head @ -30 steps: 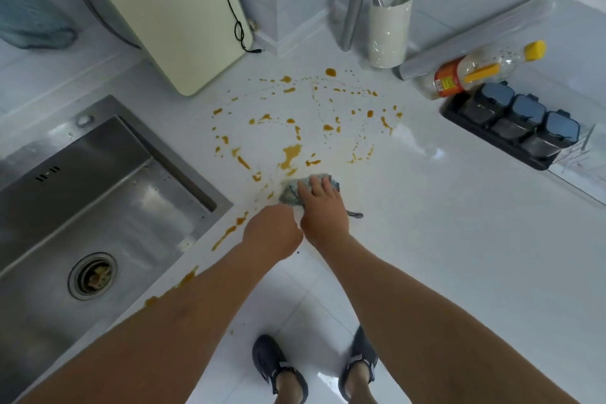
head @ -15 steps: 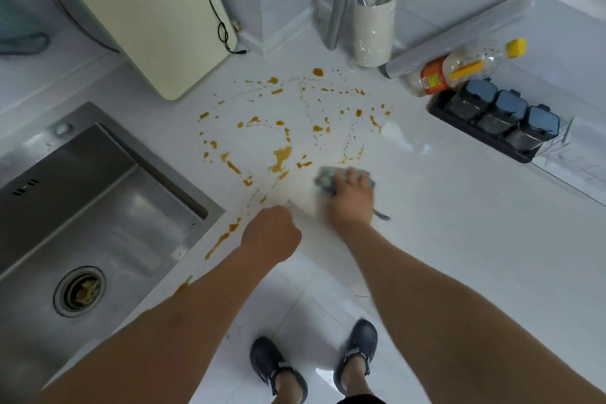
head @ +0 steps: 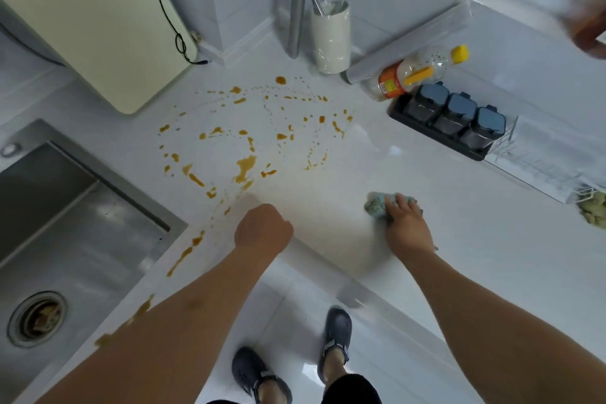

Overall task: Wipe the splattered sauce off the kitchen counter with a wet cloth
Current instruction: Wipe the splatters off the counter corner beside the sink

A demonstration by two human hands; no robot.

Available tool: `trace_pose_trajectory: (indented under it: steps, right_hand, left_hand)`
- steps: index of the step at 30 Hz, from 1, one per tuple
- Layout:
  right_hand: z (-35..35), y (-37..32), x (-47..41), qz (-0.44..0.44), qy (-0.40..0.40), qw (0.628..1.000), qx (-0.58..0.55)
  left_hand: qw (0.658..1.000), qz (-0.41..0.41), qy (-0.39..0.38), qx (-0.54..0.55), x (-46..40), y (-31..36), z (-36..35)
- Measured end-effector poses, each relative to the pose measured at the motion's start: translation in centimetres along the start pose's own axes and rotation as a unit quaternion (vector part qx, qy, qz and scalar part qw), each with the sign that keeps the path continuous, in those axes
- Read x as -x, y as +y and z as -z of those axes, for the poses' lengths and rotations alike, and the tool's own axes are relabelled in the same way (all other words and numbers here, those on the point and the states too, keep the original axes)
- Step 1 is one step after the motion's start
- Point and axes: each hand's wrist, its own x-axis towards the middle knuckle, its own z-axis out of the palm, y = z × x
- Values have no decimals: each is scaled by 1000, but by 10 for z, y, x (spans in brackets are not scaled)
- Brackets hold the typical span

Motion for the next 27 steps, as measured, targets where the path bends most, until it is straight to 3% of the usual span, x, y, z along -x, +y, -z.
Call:
trace_pose_trajectory:
  steps: [3,9,14,17,22,25,27]
  right_hand:
    - [4,-40,-48,-8,7,1000,6]
    - [-1,-132,-108,78,-17,997,0]
    - [-28,-169,-69,257,-43,965,16]
    - [-27,-132,-59,359,-76,929,49]
    - [6,-60,-121,251,-18,966,52]
    - [13,-90,-136,183,-15,981,60]
    - [6,-126,-128,189,-24,980,52]
  left_hand:
    - [999,33,10,1,-5,4,-4]
    - [997,72,14,-24,-19,13,-16]
    - [990,85,27,-106,-21,24,-17]
    - [986,102,31,-130,-19,34,-19]
    - [986,130,18,-104,-20,36,-16]
    - [986,136,19,-98,-20,33,-18]
    - [986,127,25,-108,-22,32,-19]
